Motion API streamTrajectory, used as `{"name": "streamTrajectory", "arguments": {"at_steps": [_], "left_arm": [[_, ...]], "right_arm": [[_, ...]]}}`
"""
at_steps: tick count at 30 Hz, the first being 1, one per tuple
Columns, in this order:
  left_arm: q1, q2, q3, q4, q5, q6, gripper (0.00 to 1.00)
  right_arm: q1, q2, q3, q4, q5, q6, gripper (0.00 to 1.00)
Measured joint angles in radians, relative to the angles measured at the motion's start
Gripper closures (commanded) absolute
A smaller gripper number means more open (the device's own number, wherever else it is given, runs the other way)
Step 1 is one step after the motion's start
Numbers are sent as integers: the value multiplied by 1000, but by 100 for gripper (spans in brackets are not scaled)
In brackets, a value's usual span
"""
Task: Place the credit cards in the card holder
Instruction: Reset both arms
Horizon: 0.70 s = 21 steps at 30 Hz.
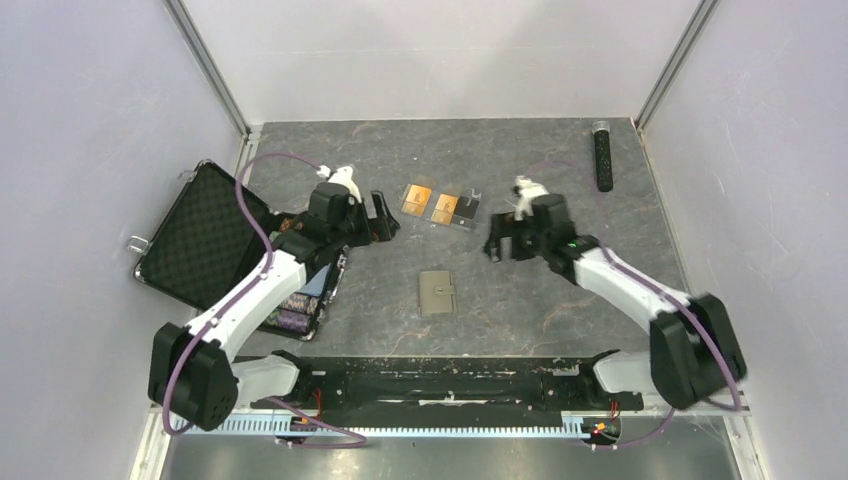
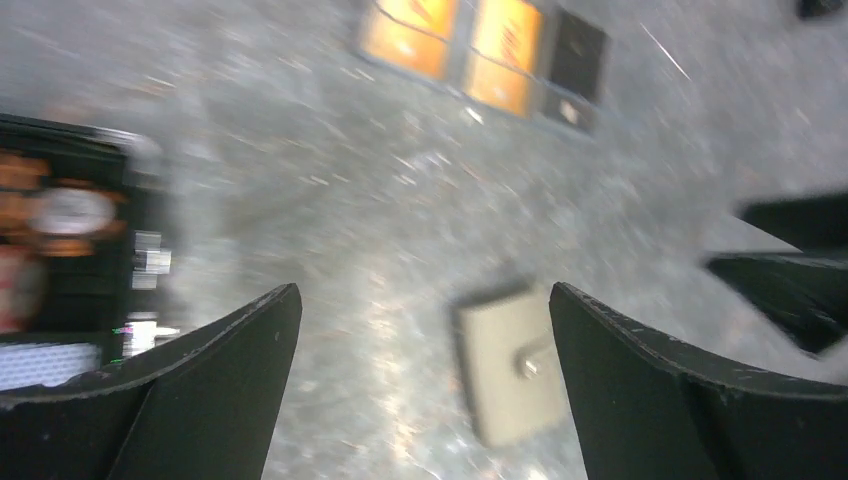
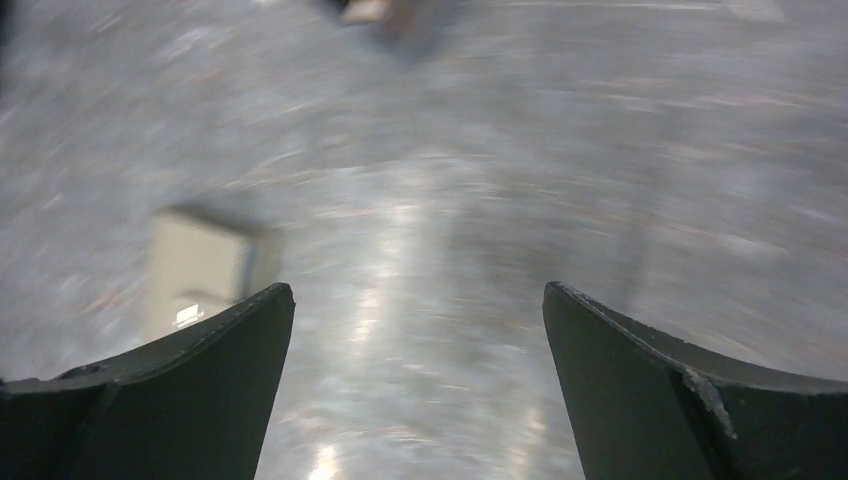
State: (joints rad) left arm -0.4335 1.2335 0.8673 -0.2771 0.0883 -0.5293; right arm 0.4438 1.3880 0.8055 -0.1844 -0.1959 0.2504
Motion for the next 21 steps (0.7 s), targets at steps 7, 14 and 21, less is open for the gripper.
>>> {"name": "streamTrajectory", "arguments": {"at_steps": [7,14,21], "left_arm": [[45,-191,-209,186,-460,196,0],[192,-157,-522,512,-577,327,0],[312,42,-553,768,-505,351,0]], "right_arm": [[-188,-302,-425,336,356,-43,2],[-259,-297,-674,654,506,-158,2],[-266,-288,-785,1049,561,-317,2]]}}
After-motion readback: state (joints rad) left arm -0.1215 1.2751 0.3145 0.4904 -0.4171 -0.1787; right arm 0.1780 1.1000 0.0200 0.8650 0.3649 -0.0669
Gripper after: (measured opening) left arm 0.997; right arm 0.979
